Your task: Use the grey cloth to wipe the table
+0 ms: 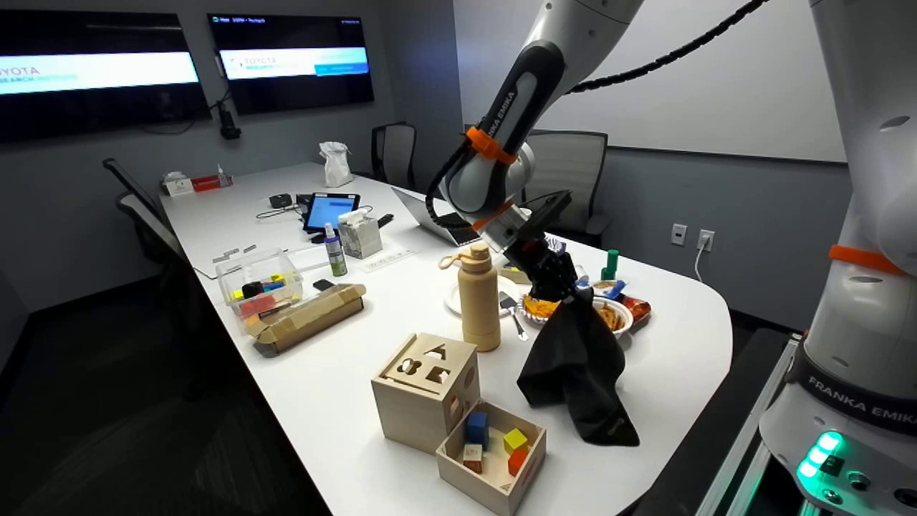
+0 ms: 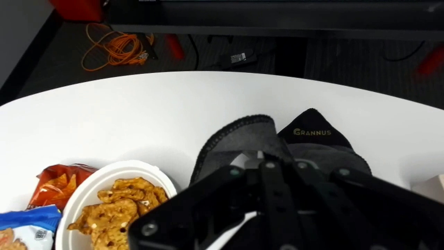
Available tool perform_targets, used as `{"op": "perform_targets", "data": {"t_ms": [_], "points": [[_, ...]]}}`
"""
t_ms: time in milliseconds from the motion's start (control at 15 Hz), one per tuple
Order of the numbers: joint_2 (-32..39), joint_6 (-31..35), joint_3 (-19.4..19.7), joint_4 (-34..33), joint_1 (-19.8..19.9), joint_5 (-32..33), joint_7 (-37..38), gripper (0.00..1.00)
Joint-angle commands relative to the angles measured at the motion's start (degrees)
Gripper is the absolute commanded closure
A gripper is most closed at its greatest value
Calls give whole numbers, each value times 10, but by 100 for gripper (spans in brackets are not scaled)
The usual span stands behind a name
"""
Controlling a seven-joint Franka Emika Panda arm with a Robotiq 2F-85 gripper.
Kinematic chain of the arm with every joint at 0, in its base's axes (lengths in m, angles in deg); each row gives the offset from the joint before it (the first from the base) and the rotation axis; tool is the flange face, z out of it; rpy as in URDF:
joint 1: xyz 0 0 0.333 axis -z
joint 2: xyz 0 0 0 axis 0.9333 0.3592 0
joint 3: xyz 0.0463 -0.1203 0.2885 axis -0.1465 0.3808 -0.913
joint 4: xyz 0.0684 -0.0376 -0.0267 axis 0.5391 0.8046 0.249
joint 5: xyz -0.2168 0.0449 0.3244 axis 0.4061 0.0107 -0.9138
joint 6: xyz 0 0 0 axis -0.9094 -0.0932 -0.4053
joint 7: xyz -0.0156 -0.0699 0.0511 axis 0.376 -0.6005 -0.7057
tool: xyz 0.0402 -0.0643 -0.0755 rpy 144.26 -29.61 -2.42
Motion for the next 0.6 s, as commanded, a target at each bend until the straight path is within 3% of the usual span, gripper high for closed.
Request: {"op": "perform_targets", "data": {"t_ms": [0, 200, 267, 333, 533], "points": [[8, 22, 7, -8, 4, 15, 45, 99], [17, 65, 13, -9, 5, 15, 73, 99], [21, 82, 16, -8, 6, 17, 83, 72], [23, 98, 18, -6, 5, 18, 94, 71], [22, 158, 30, 6, -1, 36, 133, 49]]}}
